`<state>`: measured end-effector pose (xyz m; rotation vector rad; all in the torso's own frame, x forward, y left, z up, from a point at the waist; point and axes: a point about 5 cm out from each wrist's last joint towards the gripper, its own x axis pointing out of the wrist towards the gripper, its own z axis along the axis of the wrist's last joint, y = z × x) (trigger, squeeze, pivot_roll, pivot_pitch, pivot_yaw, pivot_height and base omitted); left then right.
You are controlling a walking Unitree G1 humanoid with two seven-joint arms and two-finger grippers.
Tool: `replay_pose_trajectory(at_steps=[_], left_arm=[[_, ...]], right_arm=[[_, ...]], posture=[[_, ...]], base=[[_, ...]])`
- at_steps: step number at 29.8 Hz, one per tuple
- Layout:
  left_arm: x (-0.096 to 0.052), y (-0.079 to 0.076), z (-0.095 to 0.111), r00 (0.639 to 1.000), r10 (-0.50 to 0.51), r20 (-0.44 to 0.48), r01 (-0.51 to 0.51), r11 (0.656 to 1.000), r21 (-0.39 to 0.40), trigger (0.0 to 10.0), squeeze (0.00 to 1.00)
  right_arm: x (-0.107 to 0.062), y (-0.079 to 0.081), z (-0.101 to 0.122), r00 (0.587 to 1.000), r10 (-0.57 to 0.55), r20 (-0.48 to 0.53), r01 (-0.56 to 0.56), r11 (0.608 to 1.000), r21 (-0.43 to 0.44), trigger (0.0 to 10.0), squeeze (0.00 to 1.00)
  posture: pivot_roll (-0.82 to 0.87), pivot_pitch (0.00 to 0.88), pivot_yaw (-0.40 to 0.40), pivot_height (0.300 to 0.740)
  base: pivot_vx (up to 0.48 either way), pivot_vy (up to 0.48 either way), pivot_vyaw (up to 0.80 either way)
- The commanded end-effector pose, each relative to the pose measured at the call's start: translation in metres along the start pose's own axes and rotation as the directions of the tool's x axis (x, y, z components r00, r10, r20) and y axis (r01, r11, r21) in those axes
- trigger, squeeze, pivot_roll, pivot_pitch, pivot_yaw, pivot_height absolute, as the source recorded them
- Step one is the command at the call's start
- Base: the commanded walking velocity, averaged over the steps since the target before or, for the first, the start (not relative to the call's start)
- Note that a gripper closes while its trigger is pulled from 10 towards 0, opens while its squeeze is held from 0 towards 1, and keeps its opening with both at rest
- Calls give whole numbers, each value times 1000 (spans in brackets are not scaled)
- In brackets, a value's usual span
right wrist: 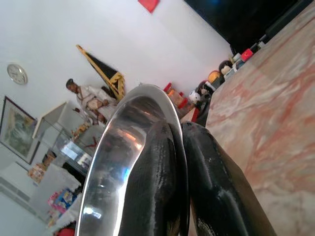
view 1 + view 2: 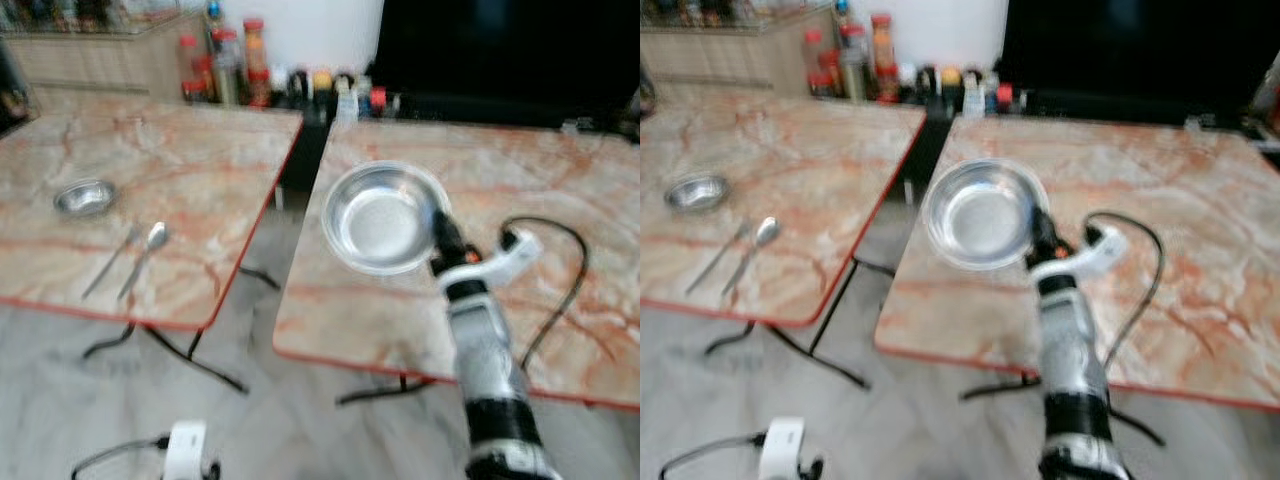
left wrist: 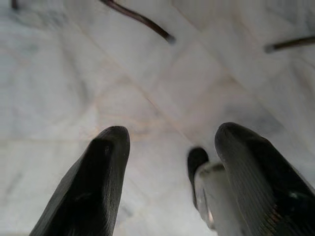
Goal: Setting the table
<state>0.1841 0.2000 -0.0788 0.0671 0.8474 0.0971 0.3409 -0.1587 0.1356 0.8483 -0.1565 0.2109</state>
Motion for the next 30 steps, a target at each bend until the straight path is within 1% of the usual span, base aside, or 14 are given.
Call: replay_pose_trajectory(at_steps=[1, 3, 12, 16, 30], left_arm=[[0, -7, -2, 1000, -18, -12, 18, 1000, 6, 10000, 0], [0, -7, -3, 1000, -20, -16, 20, 1000, 17, 10000, 0], [0, -6, -2, 1000, -25, -6, 25, 1000, 19, 10000, 0], [0, -6, -2, 1000, -26, -7, 26, 999, 35, 10000, 0], [0, -6, 0, 1000, -20, -3, 20, 999, 28, 10000, 0]], right_arm=[[0, -5, 11, 1000, -12, 25, 12, 1000, -19, 10000, 0], [1, -4, 11, 1000, -9, 26, 9, 1000, -22, 10000, 0], [1, -4, 12, 1000, -5, 27, 6, 1000, -25, 10000, 0], [1, -5, 11, 1000, -5, 25, 6, 1000, -24, 10000, 0], [2, -4, 11, 1000, -4, 23, 4, 1000, -28, 10000, 0]], posture=[[-30, 0, 3, 719], [-31, 0, 4, 719], [-33, 0, 6, 719], [-33, 0, 7, 719], [-30, 0, 1, 719]], base=[[0, 0, 0], [0, 0, 0], [0, 0, 0], [0, 0, 0], [0, -247, 0]])
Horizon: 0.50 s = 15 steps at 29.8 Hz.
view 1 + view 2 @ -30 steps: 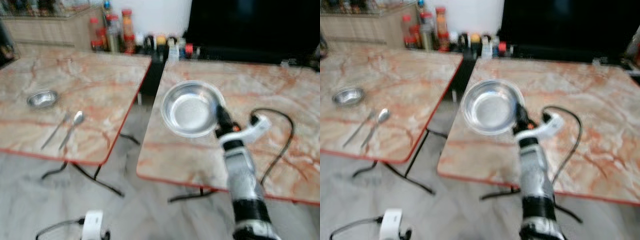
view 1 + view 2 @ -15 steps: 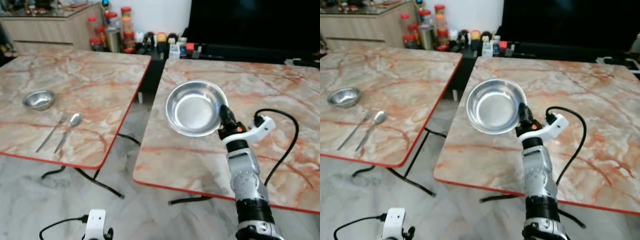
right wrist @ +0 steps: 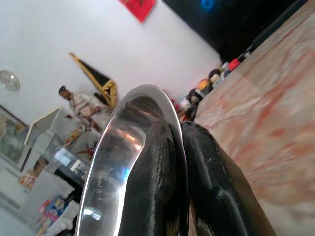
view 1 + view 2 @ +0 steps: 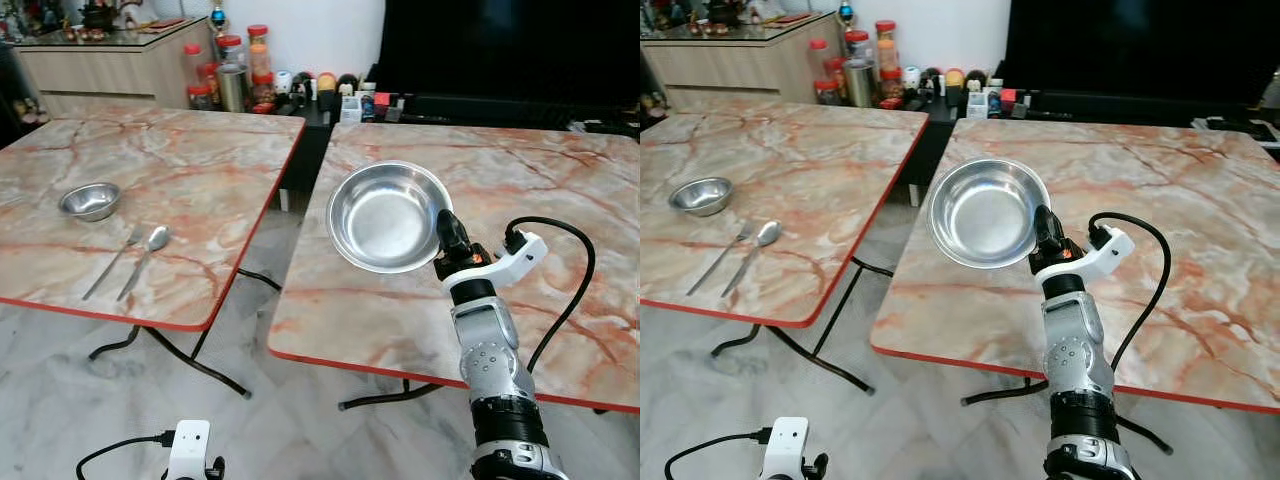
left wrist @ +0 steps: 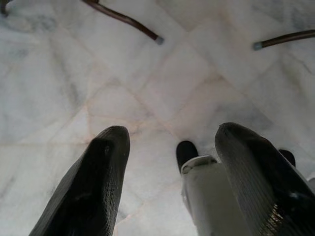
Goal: Setting the table
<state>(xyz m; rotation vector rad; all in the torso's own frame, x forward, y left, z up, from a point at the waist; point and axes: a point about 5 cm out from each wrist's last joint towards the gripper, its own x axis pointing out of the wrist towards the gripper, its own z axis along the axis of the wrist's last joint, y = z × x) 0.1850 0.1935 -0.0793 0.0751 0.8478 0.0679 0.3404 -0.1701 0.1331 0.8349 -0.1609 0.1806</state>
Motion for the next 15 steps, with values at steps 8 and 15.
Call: replay_pose_trajectory(at_steps=[8, 15], left_arm=[[0, 0, -1, 1000, 7, -7, -7, 1000, 0, 10000, 0], [0, 0, -1, 1000, 8, -7, -8, 1000, -3, 10000, 0]], right_arm=[[5, 7, 1, 1000, 20, 4, -20, 1000, -9, 10000, 0], [4, 8, -1, 1000, 24, -11, -24, 999, -34, 10000, 0]], posture=[[-28, 0, -1, 719], [-32, 0, 2, 719]], base=[[0, -250, 0], [0, -254, 0]])
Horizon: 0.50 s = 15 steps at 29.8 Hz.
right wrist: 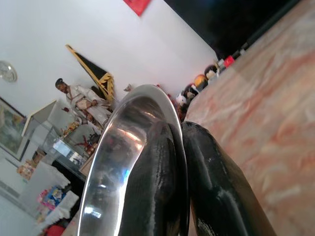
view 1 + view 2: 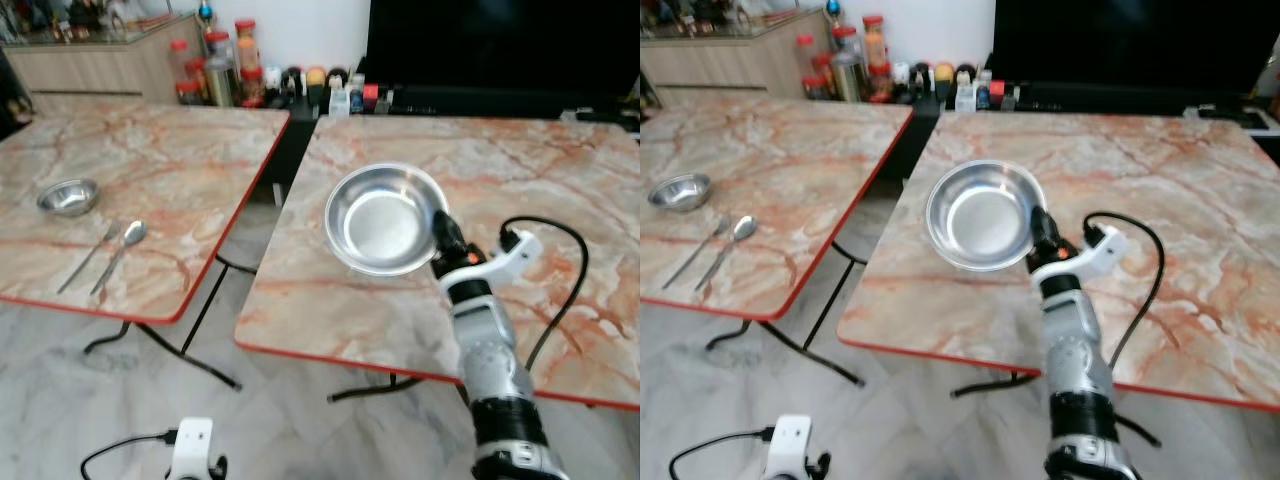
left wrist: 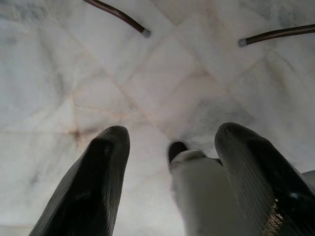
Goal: Setting the table
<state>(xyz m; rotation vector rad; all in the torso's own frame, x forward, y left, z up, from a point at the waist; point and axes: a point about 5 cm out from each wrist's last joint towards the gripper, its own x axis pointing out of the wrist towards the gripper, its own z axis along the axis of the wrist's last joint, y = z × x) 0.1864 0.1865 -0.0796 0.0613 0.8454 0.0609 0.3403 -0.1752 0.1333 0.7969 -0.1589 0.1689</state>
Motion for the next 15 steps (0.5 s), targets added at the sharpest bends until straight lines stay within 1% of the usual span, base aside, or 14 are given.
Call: replay_pose_trajectory(at_steps=[1, 15], left_arm=[[-1, 7, -2, 1000, 20, -10, -20, 1000, 6, 10000, 0], [-2, 8, -5, 1000, 17, -14, -17, 1000, 11, 10000, 0]], right_arm=[[5, 12, -5, 999, 34, -9, -34, 999, 4, 10000, 0], [1, 6, -2, 1000, 8, 1, -8, 1000, -5, 10000, 0]], posture=[[-32, 0, 2, 719], [-33, 0, 6, 719]], base=[[0, -251, 0], [0, -253, 0]])
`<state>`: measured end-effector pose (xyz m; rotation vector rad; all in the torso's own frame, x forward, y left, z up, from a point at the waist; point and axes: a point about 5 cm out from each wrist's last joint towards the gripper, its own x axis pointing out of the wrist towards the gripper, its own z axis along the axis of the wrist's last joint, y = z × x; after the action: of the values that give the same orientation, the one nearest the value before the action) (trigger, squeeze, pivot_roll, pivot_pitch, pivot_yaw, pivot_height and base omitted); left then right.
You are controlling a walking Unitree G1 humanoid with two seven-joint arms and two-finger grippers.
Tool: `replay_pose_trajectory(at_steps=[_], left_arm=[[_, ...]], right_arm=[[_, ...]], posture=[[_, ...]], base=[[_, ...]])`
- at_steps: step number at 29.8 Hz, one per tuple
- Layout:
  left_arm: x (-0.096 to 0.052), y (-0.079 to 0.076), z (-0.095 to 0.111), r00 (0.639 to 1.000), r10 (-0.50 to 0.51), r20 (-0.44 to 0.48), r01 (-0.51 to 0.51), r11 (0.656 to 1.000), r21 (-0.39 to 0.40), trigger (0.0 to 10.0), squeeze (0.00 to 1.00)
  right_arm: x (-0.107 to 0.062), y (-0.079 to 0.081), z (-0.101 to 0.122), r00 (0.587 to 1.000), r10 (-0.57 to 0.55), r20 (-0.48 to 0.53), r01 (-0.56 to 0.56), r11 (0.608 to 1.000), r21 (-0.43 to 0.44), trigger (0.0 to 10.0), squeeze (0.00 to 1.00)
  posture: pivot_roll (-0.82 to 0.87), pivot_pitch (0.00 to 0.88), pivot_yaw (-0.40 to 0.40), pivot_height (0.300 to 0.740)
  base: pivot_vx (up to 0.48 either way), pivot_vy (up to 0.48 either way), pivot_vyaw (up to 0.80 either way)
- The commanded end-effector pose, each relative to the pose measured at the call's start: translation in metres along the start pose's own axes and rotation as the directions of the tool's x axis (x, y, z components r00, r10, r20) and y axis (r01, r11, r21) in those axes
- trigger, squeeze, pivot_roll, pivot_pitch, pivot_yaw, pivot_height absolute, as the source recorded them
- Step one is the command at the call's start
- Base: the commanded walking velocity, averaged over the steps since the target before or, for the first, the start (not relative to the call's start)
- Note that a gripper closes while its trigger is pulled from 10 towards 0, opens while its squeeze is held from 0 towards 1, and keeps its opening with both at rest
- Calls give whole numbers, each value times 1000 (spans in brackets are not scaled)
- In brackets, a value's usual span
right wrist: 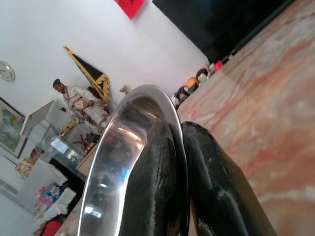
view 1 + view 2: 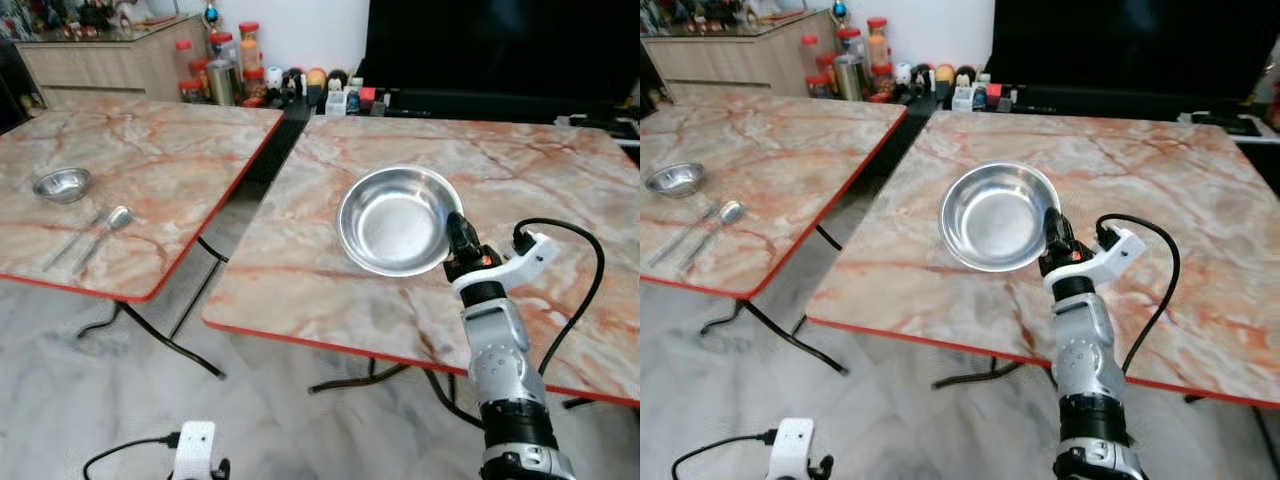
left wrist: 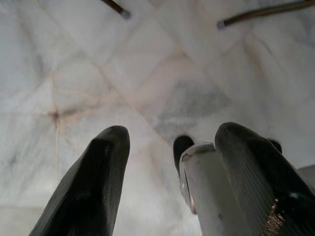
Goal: Setting the table
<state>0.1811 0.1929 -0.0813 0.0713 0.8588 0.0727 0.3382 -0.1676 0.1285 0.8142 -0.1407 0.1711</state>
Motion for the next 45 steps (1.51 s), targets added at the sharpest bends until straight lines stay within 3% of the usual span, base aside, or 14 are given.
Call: replay_pose_trajectory(at_steps=[1, 11, 15, 18, 26, 35, 45], left_arm=[[0, 1, 0, 1000, 3, -1, -3, 1000, 7, 10000, 0], [-1, 2, -1, 1000, 8, 1, -8, 1000, -4, 10000, 0], [-1, 2, -2, 1000, 12, -3, -12, 1000, -9, 10000, 0], [-1, 3, -3, 1000, 12, -1, -12, 1000, -16, 10000, 0], [-2, 5, -4, 1000, 12, -1, -12, 1000, -26, 10000, 0], [-2, 8, -7, 1000, 25, -11, -26, 999, -47, 10000, 0], [-1, 12, -2, 998, 58, 4, -58, 997, -49, 10000, 0]], right_arm=[[3, 3, 7, 1000, 12, 18, -12, 1000, -24, 10000, 0], [5, 1, 9, 999, -28, 33, 29, 999, -27, 10000, 0], [6, -5, 9, 994, -99, 56, 100, 995, -28, 10000, 0], [6, -16, 8, 969, -233, 85, 235, 972, -9, 10000, 0], [13, -20, 7, 935, -335, 116, 339, 941, -13, 10000, 0], [17, -17, -4, 935, -344, 84, 349, 936, -42, 10000, 0], [19, -17, 0, 935, -334, 116, 340, 940, -39, 10000, 0]], posture=[[-33, 0, 6, 719], [-30, 0, 0, 719], [-29, 0, -1, 719], [-30, 0, 1, 719], [-27, 0, 2, 719], [-17, 0, -4, 719], [-17, 0, -4, 719]], base=[[0, -251, 0], [0, -225, 0], [0, 0, 0], [0, 0, 0], [0, 0, 0], [0, 0, -88], [0, 0, -236]])
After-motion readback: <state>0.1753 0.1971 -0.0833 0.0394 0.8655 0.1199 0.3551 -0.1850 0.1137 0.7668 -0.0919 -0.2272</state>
